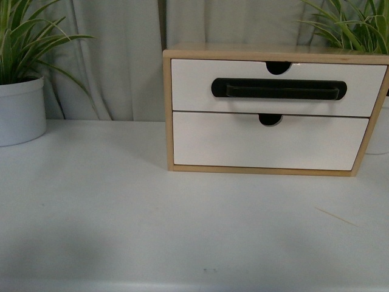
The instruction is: Close drawer sideways
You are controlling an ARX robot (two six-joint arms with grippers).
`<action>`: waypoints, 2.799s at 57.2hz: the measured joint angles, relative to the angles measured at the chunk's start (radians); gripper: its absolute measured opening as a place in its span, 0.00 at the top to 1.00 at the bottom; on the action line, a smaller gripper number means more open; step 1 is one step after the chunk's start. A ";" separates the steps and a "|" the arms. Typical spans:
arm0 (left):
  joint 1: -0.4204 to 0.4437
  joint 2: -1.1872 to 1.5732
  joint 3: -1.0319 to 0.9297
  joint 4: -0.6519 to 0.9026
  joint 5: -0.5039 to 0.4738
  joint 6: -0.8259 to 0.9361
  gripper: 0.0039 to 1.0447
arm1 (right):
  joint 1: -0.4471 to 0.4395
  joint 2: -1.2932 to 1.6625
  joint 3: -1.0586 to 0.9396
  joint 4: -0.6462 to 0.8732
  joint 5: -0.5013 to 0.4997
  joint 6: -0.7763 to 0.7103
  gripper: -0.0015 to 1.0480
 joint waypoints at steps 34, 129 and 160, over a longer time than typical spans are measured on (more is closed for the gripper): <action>0.175 -0.328 -0.286 0.286 0.500 0.349 0.48 | -0.032 -0.302 -0.177 -0.023 0.102 0.445 0.48; 0.368 -0.752 -0.371 -0.051 0.687 0.417 0.12 | -0.031 -0.561 -0.275 -0.183 0.102 0.500 0.19; 0.368 -0.752 -0.371 -0.051 0.687 0.419 0.05 | -0.031 -0.561 -0.275 -0.183 0.102 0.502 0.09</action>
